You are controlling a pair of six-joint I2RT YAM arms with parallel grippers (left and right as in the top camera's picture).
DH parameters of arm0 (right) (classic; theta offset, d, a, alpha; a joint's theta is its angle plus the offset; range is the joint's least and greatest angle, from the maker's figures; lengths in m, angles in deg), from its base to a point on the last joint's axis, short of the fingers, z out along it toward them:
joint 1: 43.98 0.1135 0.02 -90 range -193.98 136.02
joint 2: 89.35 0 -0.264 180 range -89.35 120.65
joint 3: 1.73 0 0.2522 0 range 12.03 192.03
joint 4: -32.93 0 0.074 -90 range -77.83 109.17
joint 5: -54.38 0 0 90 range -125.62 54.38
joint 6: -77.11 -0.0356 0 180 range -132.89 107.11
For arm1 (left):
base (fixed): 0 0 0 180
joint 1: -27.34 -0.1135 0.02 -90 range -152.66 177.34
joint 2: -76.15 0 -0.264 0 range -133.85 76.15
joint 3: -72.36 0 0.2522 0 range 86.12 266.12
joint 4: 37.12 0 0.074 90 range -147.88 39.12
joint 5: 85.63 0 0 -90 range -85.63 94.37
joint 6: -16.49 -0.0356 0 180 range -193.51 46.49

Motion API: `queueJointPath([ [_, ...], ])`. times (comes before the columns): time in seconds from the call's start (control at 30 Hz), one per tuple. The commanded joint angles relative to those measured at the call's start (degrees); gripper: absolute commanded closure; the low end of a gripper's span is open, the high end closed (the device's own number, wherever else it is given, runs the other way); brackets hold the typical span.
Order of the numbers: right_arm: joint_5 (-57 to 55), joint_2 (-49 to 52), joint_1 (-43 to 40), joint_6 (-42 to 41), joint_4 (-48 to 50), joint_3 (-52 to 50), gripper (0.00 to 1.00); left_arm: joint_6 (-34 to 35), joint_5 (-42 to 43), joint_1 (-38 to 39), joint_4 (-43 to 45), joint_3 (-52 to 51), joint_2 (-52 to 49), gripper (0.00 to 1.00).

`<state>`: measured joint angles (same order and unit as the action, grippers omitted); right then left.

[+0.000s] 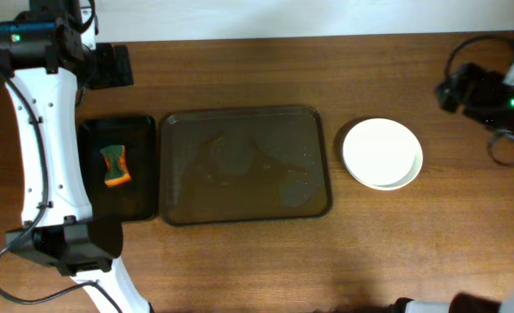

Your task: Clean dirty plates on tray and stack at the side

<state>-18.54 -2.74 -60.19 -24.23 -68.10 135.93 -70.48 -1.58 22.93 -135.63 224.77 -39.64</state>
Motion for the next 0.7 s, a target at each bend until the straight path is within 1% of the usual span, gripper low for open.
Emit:
queueJointPath([
  [0.0,0.31,-5.11,-0.31,0.39,-0.57,5.33,0.02,-0.07,0.46,-0.13,0.02,-0.17,-1.14,0.0],
  [0.17,0.31,-9.62,-0.31,0.39,-0.59,5.42,0.02,-0.07,0.46,-0.13,0.02,-0.17,-1.14,0.0],
  [0.33,0.28,-9.31,-0.42,0.39,-0.59,5.29,0.02,-0.07,0.46,-0.13,0.02,-0.17,-1.14,0.0],
  [0.43,-0.11,-10.32,1.33,0.81,-0.98,4.48,0.02,-0.07,0.44,-0.13,0.02,-0.17,-1.14,0.0],
  [0.47,-2.47,-11.23,2.58,1.07,-0.85,3.54,0.02,-0.07,0.46,-0.13,0.02,-0.17,-1.14,0.0],
  [0.53,-5.75,-13.14,4.98,1.07,0.7,0.57,0.02,-0.07,0.44,-0.13,0.02,-0.17,-1.14,0.0],
  [0.57,-7.93,-14.64,6.45,1.09,3.63,-2.73,0.02,-0.07,0.44,-0.13,0.02,-0.17,-1.14,0.0],
  [0.6,-9.81,-17.62,8.33,1.09,8.04,-8.09,0.02,-0.07,0.44,-0.13,0.02,-0.17,-1.14,0.0],
  [0.67,-10.23,-22.23,9.42,1.46,15.43,-17.09,0.02,-0.07,0.44,-0.13,0.02,-0.17,-1.14,0.0],
])
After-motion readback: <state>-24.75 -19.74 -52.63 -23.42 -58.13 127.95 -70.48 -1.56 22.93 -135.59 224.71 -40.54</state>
